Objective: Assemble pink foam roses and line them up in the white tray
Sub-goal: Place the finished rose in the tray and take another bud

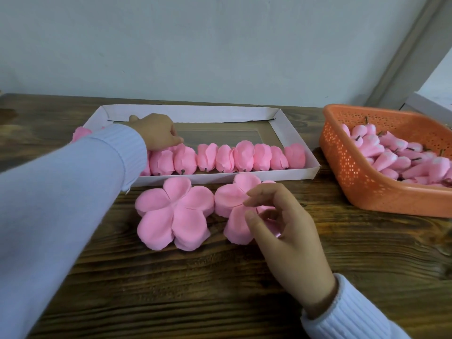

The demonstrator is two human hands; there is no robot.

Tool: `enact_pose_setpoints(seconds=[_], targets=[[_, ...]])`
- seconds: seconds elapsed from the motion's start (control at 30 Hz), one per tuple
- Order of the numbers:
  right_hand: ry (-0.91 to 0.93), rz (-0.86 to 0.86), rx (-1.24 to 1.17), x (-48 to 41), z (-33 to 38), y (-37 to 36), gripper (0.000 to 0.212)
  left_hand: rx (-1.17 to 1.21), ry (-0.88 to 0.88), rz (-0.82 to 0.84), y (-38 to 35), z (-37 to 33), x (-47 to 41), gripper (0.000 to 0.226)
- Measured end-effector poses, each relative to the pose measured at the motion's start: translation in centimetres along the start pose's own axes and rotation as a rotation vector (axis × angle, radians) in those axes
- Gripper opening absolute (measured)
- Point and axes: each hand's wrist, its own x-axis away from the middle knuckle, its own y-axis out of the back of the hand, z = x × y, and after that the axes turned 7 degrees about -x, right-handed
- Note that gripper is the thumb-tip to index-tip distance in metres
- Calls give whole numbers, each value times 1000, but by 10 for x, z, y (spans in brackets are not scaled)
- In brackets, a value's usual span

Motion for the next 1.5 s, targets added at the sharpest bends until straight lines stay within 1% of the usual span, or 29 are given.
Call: enact_pose_setpoints(seconds=[0.13, 0.2, 0.3, 0.37, 0.43, 0.5, 0.57, 0.63, 0.67, 0.73, 0.77, 0.8, 0.83, 0.87, 0.9, 0.97, 1.0, 1.03, 1.1, 1.17, 1.2, 1.27, 1.3, 1.37, 1.43, 1.5], targets=[[4, -5, 10, 0, -1, 0, 20, 13, 1, 59, 5, 0, 3, 44], [16, -10, 23, 0, -1, 0, 20, 41, 23, 28, 9, 1, 4, 54], [54, 8, 93, 1, 0, 0, 23, 134, 121, -139, 21, 3, 6, 66], [85, 21, 130, 2, 0, 0, 24, 257, 209, -265, 33, 3, 11, 69], [112, 20, 148, 2, 1, 1, 24, 497, 246, -395, 48, -2, 19, 66], [125, 14, 155, 2, 2, 1, 24, 839, 257, -511, 64, -12, 32, 58], [119, 14, 155, 2, 2, 2, 24, 1180, 238, -568, 76, -26, 56, 52], [118, 5, 154, 3, 3, 3, 24, 1406, 196, -578, 75, -42, 89, 44], [123, 4, 155, 3, 4, 3, 24, 1495, 163, -578, 70, -50, 107, 35], [133, 18, 169, 4, 5, 2, 24, 1622, 118, -610, 52, -63, 137, 7], [136, 30, 176, 4, 5, 2, 24, 1611, 114, -673, 41, -67, 149, 11], [136, 40, 182, 5, 5, 1, 25, 1530, 86, -749, 28, -70, 158, 21], [133, 47, 188, 5, 4, 1, 25, 1398, 50, -804, 15, -70, 163, 28], [127, 49, 196, 5, 4, 1, 25, 1267, 31, -819, 2, -70, 165, 32], [117, 45, 205, 4, 3, 0, 24, 1167, 30, -780, -10, -67, 164, 35], [81, 21, 207, 0, 3, 0, 28, 1025, 67, -569, -26, -61, 159, 35], [55, 7, 195, -2, 4, 0, 31, 988, 73, -474, -30, -57, 156, 30], [30, -6, 189, -4, 5, 2, 32, 985, 69, -432, -33, -53, 154, 25], [-5, -37, 199, -9, 10, 11, 32, 984, 66, -429, -35, -49, 153, 25], [21, -86, 213, -18, 18, 29, 28, 929, 54, -416, -36, -50, 154, 23], [47, -113, 248, -25, 22, 42, 26, 892, 49, -406, -36, -51, 154, 21], [65, -160, 426, -49, 27, 77, 20, 849, 49, -401, -37, -53, 154, 18], [32, -171, 539, -64, 28, 97, 18, 846, 50, -397, -36, -53, 154, 18], [-101, -149, 700, -97, 23, 139, 13, 843, 52, -389, -35, -54, 154, 19], [-235, -51, 836, -124, 10, 173, 11, 847, 60, -382, -33, -54, 155, 18], [-421, 100, 932, -139, -4, 191, 8, 846, 67, -374, -32, -55, 157, 17]])
